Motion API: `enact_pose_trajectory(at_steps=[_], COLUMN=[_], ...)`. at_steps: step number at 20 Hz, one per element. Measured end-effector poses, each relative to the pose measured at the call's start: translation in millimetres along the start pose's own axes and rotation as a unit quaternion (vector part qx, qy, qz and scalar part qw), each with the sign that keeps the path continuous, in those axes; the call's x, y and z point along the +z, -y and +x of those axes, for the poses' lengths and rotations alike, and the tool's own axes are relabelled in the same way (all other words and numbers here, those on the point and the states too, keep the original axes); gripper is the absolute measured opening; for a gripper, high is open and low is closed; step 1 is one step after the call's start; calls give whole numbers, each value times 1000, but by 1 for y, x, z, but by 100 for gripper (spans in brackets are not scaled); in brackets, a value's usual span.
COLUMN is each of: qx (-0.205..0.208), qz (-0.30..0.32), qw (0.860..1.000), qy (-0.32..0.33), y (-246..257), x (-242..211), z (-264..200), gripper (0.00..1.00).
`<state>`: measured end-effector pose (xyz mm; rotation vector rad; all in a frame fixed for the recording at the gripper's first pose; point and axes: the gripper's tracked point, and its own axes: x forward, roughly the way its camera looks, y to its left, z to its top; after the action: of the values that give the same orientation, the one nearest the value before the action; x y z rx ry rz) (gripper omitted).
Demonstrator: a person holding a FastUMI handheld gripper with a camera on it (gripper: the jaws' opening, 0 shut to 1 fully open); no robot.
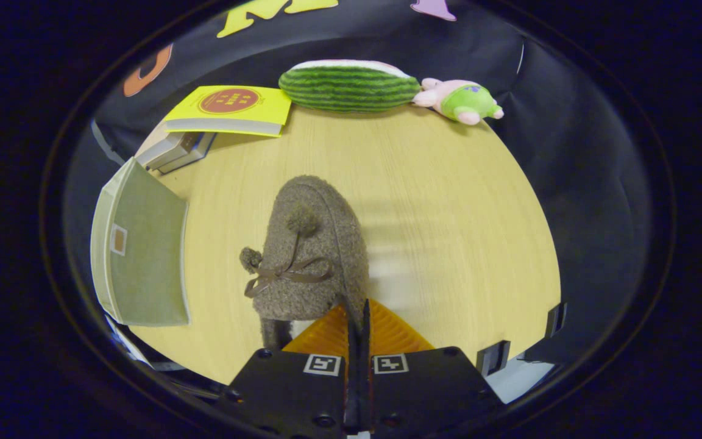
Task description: Open the storage box then place both shoes into the box .Put the left shoe in first, then the right shoe, with the right side of both shoes facing outward in a uniform manner.
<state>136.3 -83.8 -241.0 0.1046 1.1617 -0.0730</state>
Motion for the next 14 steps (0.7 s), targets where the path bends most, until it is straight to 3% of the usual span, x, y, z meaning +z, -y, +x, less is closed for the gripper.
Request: enact_pose_trajectory(at_steps=[6,14], qx=[8,47], qz=[-6,-10], qw=[1000,997], qy=[23,52], y=[-15,-78], x=[9,27], z=[-38,-96], gripper=[6,6])
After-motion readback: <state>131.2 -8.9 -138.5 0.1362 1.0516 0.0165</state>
